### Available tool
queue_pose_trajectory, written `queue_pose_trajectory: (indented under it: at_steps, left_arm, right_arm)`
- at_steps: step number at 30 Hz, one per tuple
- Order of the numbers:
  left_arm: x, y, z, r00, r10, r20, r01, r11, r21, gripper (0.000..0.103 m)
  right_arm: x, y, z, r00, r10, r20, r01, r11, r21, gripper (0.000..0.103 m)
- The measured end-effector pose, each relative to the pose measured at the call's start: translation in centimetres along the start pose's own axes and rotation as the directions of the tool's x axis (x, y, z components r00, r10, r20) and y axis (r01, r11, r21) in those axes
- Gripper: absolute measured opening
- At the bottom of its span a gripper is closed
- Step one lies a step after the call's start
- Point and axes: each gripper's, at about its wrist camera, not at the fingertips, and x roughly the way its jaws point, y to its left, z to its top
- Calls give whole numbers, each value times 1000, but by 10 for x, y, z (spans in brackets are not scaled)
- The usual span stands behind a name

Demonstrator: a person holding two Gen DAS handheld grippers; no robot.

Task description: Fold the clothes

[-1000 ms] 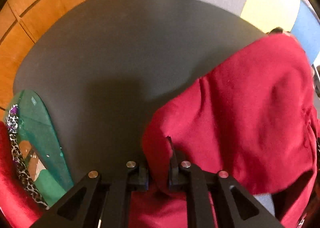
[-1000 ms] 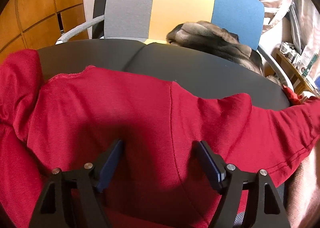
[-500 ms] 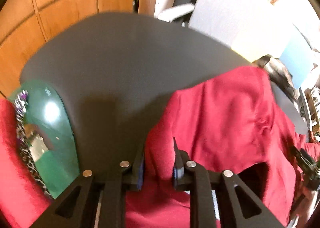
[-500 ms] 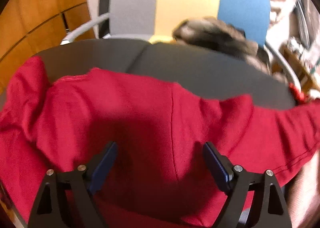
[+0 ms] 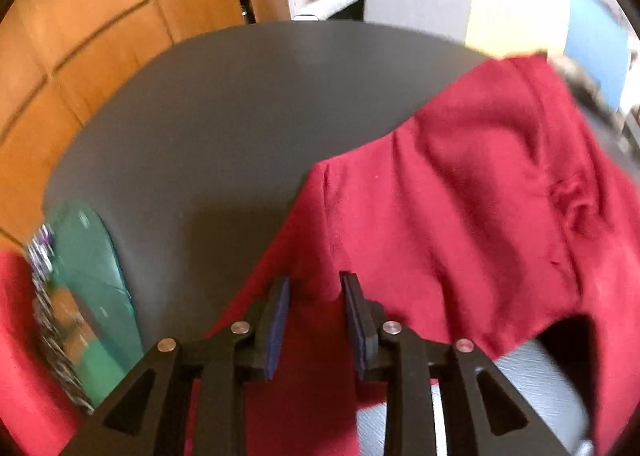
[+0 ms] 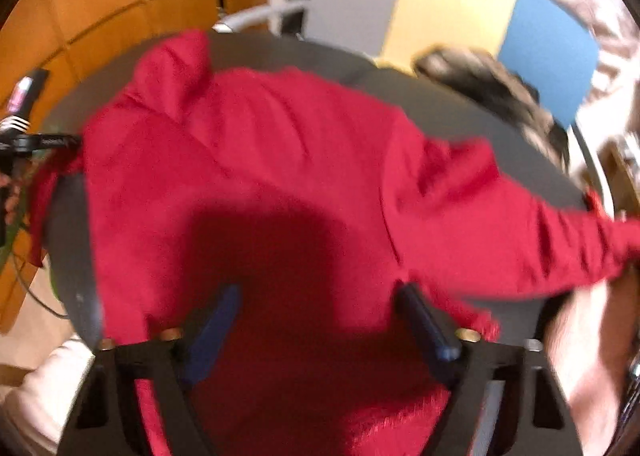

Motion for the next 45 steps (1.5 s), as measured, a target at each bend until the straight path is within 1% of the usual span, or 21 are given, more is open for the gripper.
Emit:
queue_pose_trajectory:
  at_steps: [1, 2, 4, 6, 10, 14, 16, 17, 18, 20, 24, 27, 28, 29, 31, 34, 35, 37, 38, 42, 45]
  left_arm:
    - [3, -8, 7, 1000, 23, 3, -23, 999, 30, 27]
    - [6, -14, 16, 999, 40, 3, -40, 998, 50, 27]
    - [11, -26, 34, 998, 68, 2, -68, 995, 78, 27]
    - [15, -35, 54, 996, 88, 1, -88, 992, 93, 26]
    - [10, -83, 84, 989, 148, 11, -148, 980, 136, 26]
    - [-14, -115, 105, 1000, -18, 2, 17, 997, 78, 24]
    - [-38, -119, 101, 990, -138, 27, 138, 990, 9, 26]
    - [-49, -122, 99, 981, -189, 36, 190, 982, -21, 26]
    - [-59, -126, 96, 970, -240, 47, 242, 969, -51, 26]
    - [-71, -120, 89, 963, -263, 64, 266, 964, -31, 26]
    - [-64, -105, 84, 987, -145, 63, 141, 987, 73, 27]
    - [-29, -42, 61, 998, -59, 3, 59, 997, 42, 26]
    - [-18, -34, 57, 999, -16, -29, 16, 999, 27, 26]
    - [-12, -29, 52, 999, 14, -50, -13, 1000, 21, 26]
    - [-4, -24, 44, 995, 67, -71, -66, 998, 22, 27]
    - [1, -23, 41, 993, 111, -39, -109, 993, 48, 31]
    - [-1, -27, 39, 992, 124, -25, -122, 990, 68, 31]
    - [-10, -34, 32, 987, 160, 1, -159, 982, 106, 31]
    - [-13, -38, 31, 984, 178, 11, -178, 977, 115, 31]
    - [-13, -55, 43, 974, 224, 36, -227, 966, 123, 30]
    - [-4, -69, 69, 975, 221, 33, -224, 967, 124, 30]
  right_arm:
    - [0, 1, -1, 1000, 10, 5, -10, 1000, 6, 28]
    - [-4, 4, 1, 1000, 4, 16, -4, 1000, -6, 4]
    - [-15, 12, 6, 999, -4, 39, 4, 1000, -18, 3]
    - [-30, 17, 13, 995, 57, 78, -58, 998, 18, 0]
    - [-55, 56, 27, 971, 197, 137, -195, 980, -28, 0]
    - [-54, 81, 27, 948, 272, 166, -268, 962, -47, 1]
    - [-50, 73, 27, 951, 248, 185, -249, 968, -17, 20]
    - [-46, 66, 28, 962, 198, 189, -201, 980, -5, 43]
    - [-43, 59, 29, 970, 148, 193, -152, 988, 8, 54]
    - [-35, 40, 38, 979, 74, 188, -79, 997, 20, 54]
    - [1, -4, 78, 992, -18, 126, 12, 999, 51, 54]
    - [33, -17, 111, 996, -65, 64, 65, 998, -3, 55]
    - [45, -15, 122, 997, -68, 39, 69, 997, -34, 60]
    - [57, -12, 131, 998, -68, 11, 68, 996, -60, 71]
    - [77, -10, 141, 997, -67, -33, 65, 995, -73, 80]
    - [108, -7, 146, 994, -43, -101, 38, 998, -50, 82]
    - [108, -7, 145, 996, -35, -88, 31, 999, -43, 79]
    - [104, -6, 145, 999, -18, -46, 17, 999, -37, 50]
    - [102, -4, 147, 999, -23, -31, 22, 999, -48, 7]
    - [90, -15, 155, 997, -78, 20, 79, 996, -47, 8]
    - [77, -45, 162, 983, -156, 94, 150, 987, 62, 8]
